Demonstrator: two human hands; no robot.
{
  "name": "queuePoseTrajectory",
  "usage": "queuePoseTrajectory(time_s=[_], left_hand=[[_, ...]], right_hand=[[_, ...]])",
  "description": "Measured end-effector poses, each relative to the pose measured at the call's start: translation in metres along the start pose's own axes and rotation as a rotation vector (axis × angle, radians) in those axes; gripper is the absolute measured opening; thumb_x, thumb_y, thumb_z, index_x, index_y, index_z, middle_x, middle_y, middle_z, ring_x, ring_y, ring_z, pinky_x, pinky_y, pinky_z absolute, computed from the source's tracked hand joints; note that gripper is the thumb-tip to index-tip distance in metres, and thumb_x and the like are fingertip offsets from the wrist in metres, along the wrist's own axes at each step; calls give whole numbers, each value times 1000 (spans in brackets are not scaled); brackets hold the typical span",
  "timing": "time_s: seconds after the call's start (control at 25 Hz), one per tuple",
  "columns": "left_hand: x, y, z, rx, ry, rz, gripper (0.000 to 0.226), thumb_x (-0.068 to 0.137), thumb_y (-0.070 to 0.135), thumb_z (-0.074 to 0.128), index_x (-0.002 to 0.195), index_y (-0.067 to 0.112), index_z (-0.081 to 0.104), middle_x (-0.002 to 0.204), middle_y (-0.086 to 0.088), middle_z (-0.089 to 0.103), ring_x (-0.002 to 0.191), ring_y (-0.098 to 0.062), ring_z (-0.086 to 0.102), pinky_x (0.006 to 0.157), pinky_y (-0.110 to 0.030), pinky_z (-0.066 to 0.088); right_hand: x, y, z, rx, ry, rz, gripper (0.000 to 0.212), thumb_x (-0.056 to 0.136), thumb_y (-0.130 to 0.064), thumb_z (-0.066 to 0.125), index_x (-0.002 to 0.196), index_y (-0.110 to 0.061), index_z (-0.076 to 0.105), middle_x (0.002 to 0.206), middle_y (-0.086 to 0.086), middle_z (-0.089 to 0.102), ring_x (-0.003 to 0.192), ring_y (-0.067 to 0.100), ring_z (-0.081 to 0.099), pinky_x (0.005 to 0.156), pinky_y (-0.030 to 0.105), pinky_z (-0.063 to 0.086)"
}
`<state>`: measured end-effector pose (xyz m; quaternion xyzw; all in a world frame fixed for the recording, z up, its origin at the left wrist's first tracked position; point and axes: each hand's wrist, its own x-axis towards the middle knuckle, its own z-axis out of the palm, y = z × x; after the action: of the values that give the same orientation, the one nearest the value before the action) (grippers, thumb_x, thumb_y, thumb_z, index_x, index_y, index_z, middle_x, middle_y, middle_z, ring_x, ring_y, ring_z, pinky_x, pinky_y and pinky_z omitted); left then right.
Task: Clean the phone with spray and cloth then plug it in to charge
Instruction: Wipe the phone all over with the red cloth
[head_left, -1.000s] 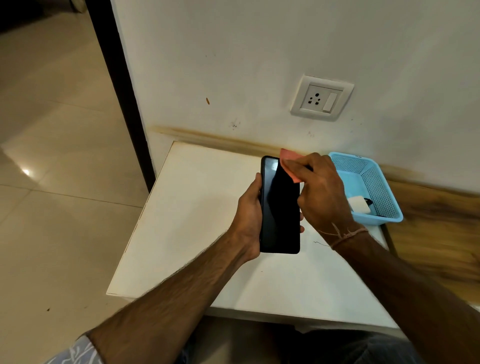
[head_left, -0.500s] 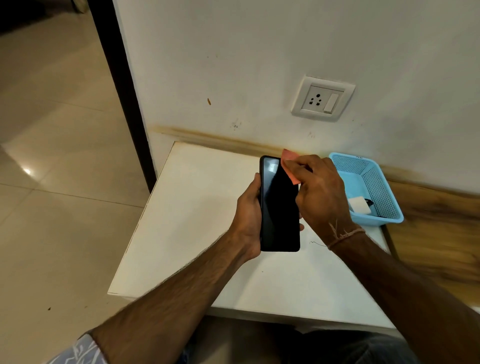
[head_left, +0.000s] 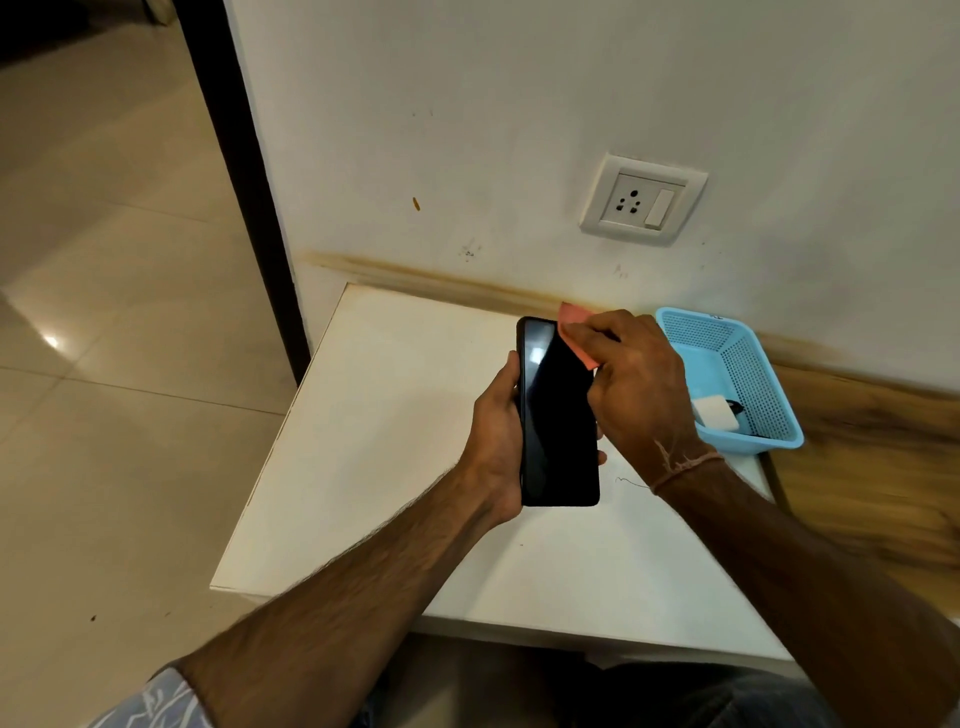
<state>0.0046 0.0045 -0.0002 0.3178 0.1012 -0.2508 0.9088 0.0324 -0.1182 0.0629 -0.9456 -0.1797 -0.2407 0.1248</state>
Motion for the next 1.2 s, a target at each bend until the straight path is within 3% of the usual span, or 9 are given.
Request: queuePoseTrajectory(time_s=[0.16,0.36,0.48,0.6,0.68,0.76,1.0,1.08,1.2], left_hand=[[-1,1,2,-7,38,-2,63,96,68,38,109,20,77,102,-12,76,81,-28,74,70,-41,61],[-5,0,4,-11,56,6,60,95,66,45,119,19,74,112,-11,75,100,-30,72,87,-41,56],[-4,3,2,-1,43,16,62,97,66,39,109,20,78,102,-10,77,85,-27,75,71,-38,61],[-6,5,3,-2,32,3,66,97,68,34,115,18,74,104,-13,76,82,-30,74,75,-46,61],[-7,4,5,14,46,3,65,97,68,37,115,18,75,103,-11,77,84,-29,74,72,-40,61],[-7,3,6,8,47,-22,65,95,68,42,119,17,75,111,-11,76,94,-28,74,78,-37,59],[-6,13,0,-89,23,-59,83,93,71,37,140,6,56,124,-18,65,99,-31,66,83,-40,57],[-4,12,0,-63,29,-43,80,94,71,37,137,9,60,128,-16,66,104,-32,66,89,-41,55],[-3,8,5,28,50,-3,69,96,68,38,129,15,68,121,-13,72,102,-29,71,82,-37,59]], right_hand=[[3,-12,5,19,53,58,41,75,11,61,109,-8,71,100,11,66,91,34,57,73,35,48],[0,-37,9,204,31,-32,25,87,-7,62,109,-17,66,108,-2,62,102,21,53,78,26,46],[2,-20,4,96,14,7,36,83,2,62,115,-11,68,109,7,63,101,30,54,79,35,49],[4,-4,-3,30,29,106,43,78,11,60,117,-8,67,113,12,63,104,34,55,85,44,51],[2,-11,0,77,-36,88,47,85,8,55,128,-9,60,133,9,57,125,31,49,105,40,41],[-7,-26,7,154,-131,29,50,91,5,47,138,-11,49,146,4,43,140,23,33,113,31,26],[-82,-36,3,89,-269,-211,72,69,22,52,138,2,42,144,17,41,135,37,32,104,53,33],[-80,-24,-4,64,-293,-212,83,65,25,48,143,-1,33,150,13,31,139,33,24,108,50,29],[-43,-8,-7,86,-259,-87,73,81,19,43,147,-5,23,155,8,18,146,22,10,119,36,13]])
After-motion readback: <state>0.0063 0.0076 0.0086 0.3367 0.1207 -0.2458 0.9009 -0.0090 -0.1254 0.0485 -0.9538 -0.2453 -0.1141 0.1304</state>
